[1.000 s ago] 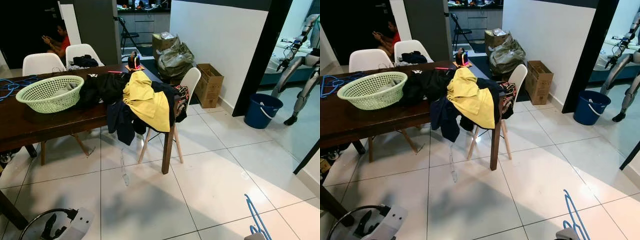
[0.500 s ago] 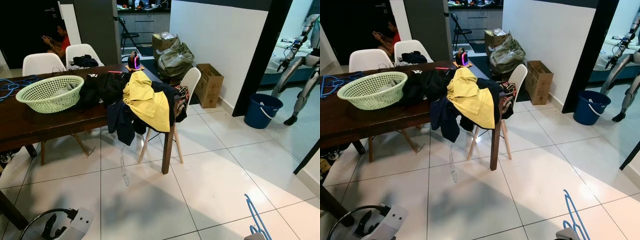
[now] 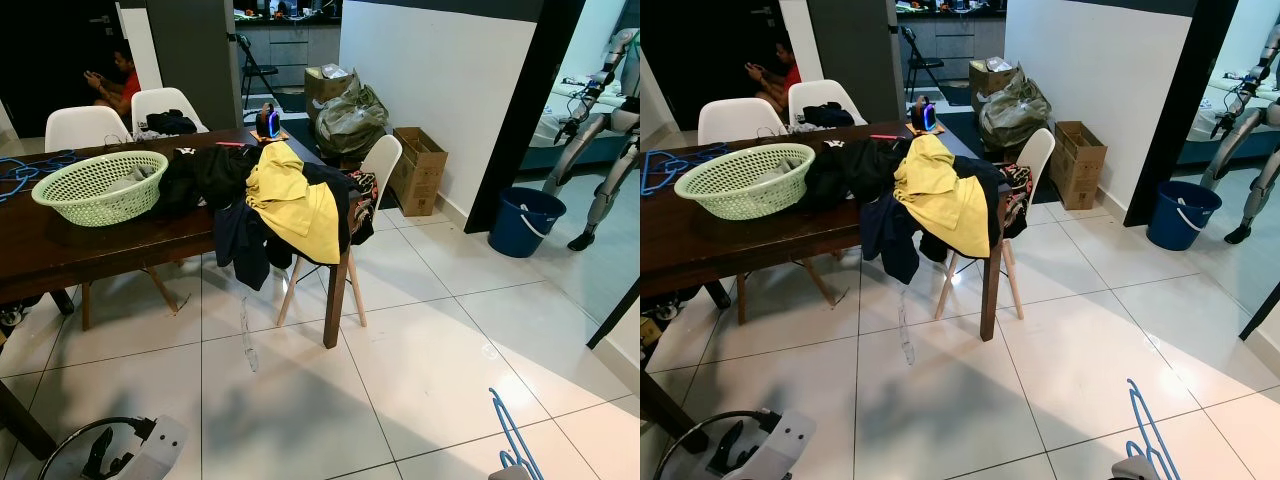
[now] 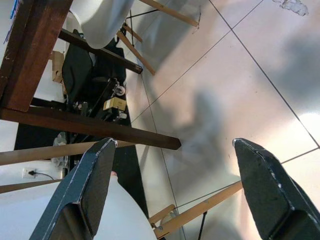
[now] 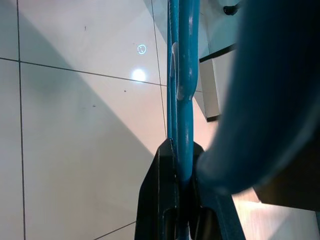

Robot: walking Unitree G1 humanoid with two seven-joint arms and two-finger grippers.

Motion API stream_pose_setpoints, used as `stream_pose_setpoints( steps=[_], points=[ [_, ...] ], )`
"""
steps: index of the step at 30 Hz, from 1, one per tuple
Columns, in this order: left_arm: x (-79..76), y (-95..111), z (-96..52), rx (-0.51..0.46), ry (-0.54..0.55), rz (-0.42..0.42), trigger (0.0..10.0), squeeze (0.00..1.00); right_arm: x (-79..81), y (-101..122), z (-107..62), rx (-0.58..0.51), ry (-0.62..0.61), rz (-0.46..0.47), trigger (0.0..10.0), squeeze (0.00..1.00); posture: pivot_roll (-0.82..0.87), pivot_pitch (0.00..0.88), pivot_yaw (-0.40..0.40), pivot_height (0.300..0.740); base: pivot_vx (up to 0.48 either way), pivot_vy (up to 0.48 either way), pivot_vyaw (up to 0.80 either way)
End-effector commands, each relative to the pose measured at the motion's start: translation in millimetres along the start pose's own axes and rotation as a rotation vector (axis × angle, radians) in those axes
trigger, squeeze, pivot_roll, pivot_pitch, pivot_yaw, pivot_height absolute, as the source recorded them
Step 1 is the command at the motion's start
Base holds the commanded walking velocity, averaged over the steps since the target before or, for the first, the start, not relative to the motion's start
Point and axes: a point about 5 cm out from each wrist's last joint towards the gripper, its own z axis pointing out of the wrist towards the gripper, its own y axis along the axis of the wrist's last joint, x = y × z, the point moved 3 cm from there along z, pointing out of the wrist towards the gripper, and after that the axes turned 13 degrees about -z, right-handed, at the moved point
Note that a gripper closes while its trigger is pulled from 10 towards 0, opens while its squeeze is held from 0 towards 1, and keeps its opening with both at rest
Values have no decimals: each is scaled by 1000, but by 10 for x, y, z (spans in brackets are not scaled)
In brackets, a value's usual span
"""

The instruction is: Hang hanger

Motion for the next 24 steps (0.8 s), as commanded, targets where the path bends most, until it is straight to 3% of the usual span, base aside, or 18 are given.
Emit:
stream_pose_setpoints(
  steps=[1,24],
  points=[
    [-17,-26,-17,8,-8,13,10000,0,-18,-39,0,17,-2,2,10000,0,7,0,-17,740,0,0,0],
    [-27,-4,0,8,-9,13,10000,0,-32,-28,16,17,-3,2,10000,0,7,0,-17,740,0,0,0]
  ],
)
